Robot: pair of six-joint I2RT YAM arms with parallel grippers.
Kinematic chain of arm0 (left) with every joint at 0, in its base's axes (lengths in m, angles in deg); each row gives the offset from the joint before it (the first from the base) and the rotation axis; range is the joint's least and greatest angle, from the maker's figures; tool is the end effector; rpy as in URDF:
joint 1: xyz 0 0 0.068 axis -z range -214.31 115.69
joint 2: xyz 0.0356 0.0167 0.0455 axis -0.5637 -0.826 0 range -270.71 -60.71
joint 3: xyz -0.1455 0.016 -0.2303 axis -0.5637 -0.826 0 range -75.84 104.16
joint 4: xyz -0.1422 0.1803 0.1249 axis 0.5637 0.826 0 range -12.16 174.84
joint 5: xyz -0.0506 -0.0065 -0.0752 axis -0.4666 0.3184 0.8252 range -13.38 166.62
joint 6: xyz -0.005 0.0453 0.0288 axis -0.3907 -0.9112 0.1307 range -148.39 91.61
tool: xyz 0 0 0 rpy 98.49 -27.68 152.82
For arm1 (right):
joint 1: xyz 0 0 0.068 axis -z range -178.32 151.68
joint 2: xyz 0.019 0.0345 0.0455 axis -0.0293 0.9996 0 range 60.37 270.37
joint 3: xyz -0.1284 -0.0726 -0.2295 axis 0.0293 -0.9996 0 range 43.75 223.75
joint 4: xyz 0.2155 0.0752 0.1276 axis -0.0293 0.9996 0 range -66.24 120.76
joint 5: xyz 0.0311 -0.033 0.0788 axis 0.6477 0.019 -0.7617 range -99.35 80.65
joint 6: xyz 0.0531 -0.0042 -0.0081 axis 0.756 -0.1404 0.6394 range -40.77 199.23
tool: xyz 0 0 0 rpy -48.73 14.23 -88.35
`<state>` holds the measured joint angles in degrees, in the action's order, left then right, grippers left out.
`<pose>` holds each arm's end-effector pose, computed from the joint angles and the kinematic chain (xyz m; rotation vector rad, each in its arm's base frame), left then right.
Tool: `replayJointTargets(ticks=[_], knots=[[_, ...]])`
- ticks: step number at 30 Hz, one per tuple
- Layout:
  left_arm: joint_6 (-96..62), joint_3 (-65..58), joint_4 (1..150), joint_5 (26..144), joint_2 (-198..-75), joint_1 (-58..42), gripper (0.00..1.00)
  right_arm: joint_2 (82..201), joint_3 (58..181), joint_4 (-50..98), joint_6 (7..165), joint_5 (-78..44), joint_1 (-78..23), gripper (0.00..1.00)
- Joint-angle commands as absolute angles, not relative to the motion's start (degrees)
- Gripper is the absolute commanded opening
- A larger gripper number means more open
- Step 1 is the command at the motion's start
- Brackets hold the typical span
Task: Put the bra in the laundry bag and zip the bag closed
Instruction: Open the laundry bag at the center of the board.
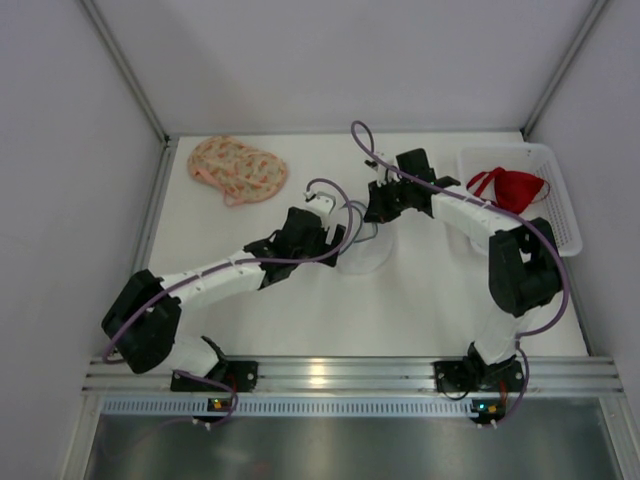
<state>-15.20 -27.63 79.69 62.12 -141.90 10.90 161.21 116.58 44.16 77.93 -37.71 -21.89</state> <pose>0.2223 -0.2114 0.2296 0.4594 2.1241 -0.3120 0.3452 0.1691 0.2320 -0.7459 2.3072 0.7754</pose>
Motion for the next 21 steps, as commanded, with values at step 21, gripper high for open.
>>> replayJointTargets(ticks=[21], knots=[[-17.1, -26.8, 74.3, 70.1, -140.3, 10.0, 0.93, 157.9, 118.3, 43.0, 78.8, -34.3, -24.3, 0.00]])
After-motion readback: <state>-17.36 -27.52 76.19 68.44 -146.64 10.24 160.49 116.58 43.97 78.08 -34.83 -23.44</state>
